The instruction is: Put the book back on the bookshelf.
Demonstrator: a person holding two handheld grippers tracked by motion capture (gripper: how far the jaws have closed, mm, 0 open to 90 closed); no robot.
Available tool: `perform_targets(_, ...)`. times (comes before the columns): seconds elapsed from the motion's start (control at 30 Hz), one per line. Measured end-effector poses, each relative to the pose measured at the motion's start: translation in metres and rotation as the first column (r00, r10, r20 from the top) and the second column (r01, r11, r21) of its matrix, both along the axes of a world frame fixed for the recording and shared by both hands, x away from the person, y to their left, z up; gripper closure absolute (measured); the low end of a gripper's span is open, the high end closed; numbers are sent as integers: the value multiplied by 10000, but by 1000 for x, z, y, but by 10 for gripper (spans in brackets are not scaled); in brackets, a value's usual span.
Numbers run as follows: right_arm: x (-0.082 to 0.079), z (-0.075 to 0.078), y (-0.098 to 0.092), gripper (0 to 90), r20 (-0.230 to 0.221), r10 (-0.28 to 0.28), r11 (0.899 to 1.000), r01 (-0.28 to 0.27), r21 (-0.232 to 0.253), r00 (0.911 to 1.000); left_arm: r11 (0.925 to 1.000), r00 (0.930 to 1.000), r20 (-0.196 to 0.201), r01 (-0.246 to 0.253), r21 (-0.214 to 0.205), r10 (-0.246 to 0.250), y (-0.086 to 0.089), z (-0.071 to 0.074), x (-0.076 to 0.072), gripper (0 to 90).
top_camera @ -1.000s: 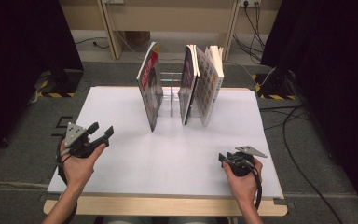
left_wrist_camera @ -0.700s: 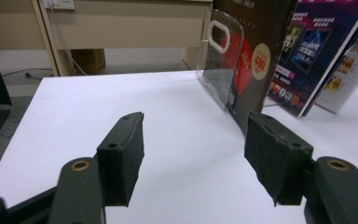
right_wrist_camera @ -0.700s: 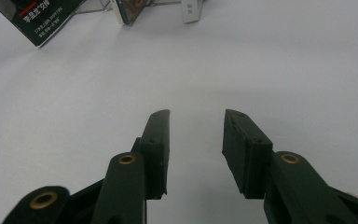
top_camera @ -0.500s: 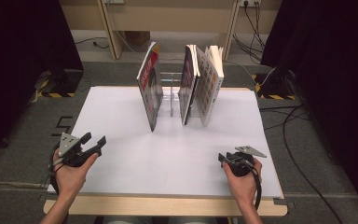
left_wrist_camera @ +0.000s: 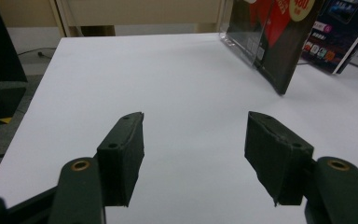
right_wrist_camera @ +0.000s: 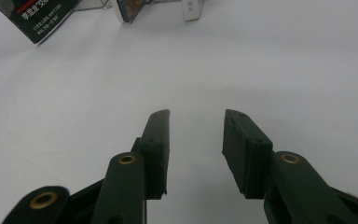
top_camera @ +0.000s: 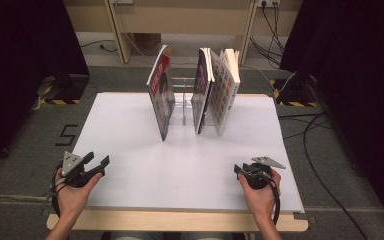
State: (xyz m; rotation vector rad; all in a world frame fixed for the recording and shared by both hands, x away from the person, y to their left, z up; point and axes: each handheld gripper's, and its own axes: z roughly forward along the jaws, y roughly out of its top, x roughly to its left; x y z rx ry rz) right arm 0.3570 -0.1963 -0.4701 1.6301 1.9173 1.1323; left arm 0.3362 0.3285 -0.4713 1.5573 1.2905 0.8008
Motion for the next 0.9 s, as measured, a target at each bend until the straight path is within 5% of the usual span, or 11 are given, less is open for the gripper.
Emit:
perform_targets(0.6, 0, -1, 1, 622, -41, -26, 10000, 26, -13, 10000, 9994, 9995, -234, -236, -241, 231, 13, -27, -10, 375)
perform_targets(0.9, 0, -2, 2, 621, -31, 33, 10000, -33, -36, 10000, 9984, 9994, -29, -340, -452, 339, 17, -26, -14, 376)
